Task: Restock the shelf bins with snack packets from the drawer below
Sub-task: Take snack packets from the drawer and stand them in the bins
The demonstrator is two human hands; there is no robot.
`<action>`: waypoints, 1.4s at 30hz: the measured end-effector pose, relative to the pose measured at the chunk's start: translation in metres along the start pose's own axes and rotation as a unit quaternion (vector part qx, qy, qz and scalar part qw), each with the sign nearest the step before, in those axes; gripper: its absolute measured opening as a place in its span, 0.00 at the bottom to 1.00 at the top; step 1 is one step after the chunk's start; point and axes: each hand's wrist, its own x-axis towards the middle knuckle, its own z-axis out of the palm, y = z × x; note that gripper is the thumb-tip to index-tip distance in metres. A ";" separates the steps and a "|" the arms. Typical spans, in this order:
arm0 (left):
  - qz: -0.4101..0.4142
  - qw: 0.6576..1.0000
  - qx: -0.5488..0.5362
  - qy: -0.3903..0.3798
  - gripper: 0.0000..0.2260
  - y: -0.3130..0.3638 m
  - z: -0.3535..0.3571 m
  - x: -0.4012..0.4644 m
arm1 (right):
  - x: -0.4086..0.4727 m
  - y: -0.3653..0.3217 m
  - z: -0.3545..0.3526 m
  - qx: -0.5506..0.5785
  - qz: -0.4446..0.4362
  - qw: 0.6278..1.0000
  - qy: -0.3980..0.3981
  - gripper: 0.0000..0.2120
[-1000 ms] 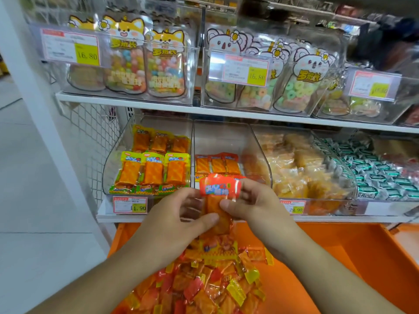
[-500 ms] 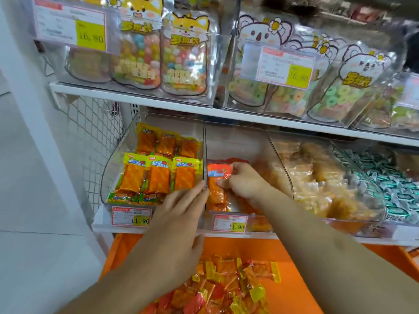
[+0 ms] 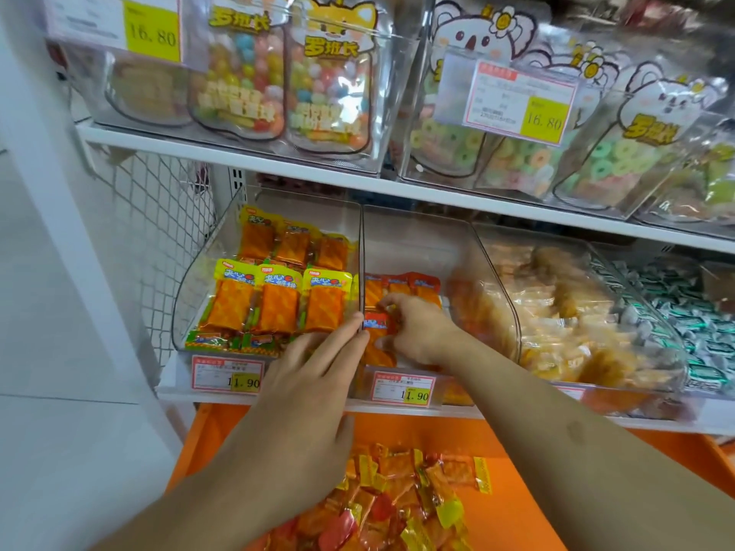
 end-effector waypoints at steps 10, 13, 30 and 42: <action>0.004 1.000 -0.013 -0.005 0.37 -0.001 -0.002 0.000 | -0.011 -0.002 -0.002 -0.022 -0.008 1.000 -0.010 0.33; 0.008 0.999 -0.036 0.004 0.35 -0.001 -0.008 -0.001 | -0.030 -0.004 -0.011 0.026 -0.017 0.998 0.048 0.26; -0.197 0.959 -0.096 -0.182 0.06 -0.048 0.092 -0.083 | -0.180 0.044 0.154 0.022 -0.010 0.991 -0.131 0.12; -0.272 0.906 -0.016 -0.323 0.23 -0.153 0.232 -0.128 | -0.148 0.078 0.287 -0.108 0.052 0.969 -0.218 0.48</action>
